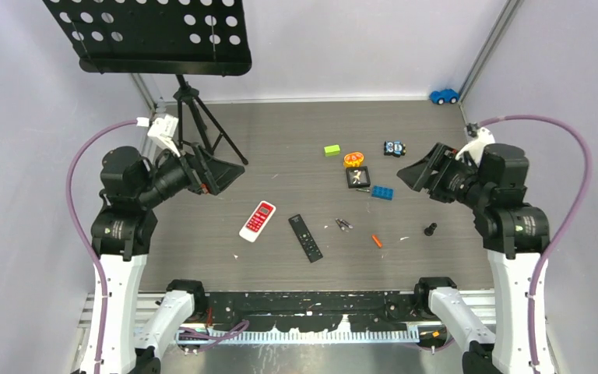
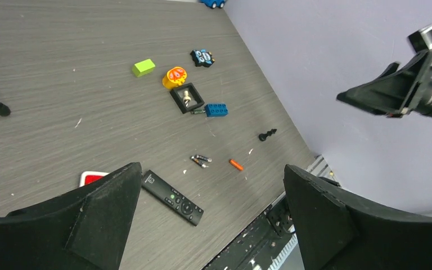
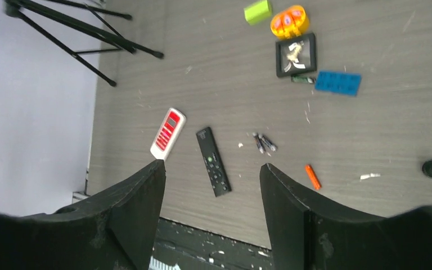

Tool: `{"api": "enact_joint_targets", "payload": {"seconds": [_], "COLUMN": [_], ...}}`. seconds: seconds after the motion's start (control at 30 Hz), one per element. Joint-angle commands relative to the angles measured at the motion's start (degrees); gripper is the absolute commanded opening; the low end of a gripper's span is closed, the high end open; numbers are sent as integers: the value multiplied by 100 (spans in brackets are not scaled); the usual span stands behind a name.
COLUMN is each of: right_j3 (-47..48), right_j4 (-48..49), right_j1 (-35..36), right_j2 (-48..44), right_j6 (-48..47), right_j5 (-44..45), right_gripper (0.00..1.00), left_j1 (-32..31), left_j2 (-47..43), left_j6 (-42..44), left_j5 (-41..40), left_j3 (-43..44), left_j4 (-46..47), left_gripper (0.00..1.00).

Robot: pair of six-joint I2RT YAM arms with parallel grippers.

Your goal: Load the batteries into the remote control

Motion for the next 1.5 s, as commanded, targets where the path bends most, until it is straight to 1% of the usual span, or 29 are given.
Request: {"api": "enact_joint_targets", "payload": {"seconds": [0.0,0.07,0.17,0.23,0.3,0.4,0.5,0.6,0.67,0.73,0.87,1.0,1.07,1.23,1.47], "right_j3": [-928,-1522,-2329,-2699,-2910,-2913,-2751,-2509,-2340,-2232,-1975,-1471,-1193,-670,-343], "right_j4": [589,885,1493,1876,2136,2164,2204,2304,2405,2613,2796,2423,2232,1815,1673], "right_j1": [-21,-21,290,640,1191,2216,3205,3924,4277,4442,4607,4881,5083,5483,5806], "right_j2": [-70,-114,-279,-375,-381,-52,589,1272,1745,2076,2758,3480,3824,4637,5377], "right_j6": [221,358,750,990,1152,1271,1387,1499,1509,1459,1279,1112,1036,910,649], "right_j5": [-125,-104,36,253,711,1635,2448,3075,3283,3361,3391,3734,3839,3911,3356], "right_gripper": [69,70,73,74,75,75,75,75,75,75,75,75,75,76,77], "left_j1": [15,15,14,16,16,16,15,16,12,9,14,16,16,16,-5], "left_j2": [-21,-57,-69,-72,-48,16,73,66,52,91,185,225,212,154,117], "left_j6": [-259,-438,-653,-624,-558,-531,-499,-427,-387,-278,-70,16,17,-79,-244], "left_j5": [50,129,145,25,-169,-403,-543,-795,-936,-1085,-1672,-2326,-2531,-2538,-2369], "left_j3": [-421,-815,-1355,-1552,-1664,-1743,-1818,-1862,-1843,-1772,-1608,-1483,-1459,-1552,-1790], "left_j4": [725,1034,1233,1207,1101,994,945,793,642,442,56,-245,-315,-187,83], "left_gripper": [100,100,100,100,100,100,100,100,100,100,100,100,100,100,100]}}
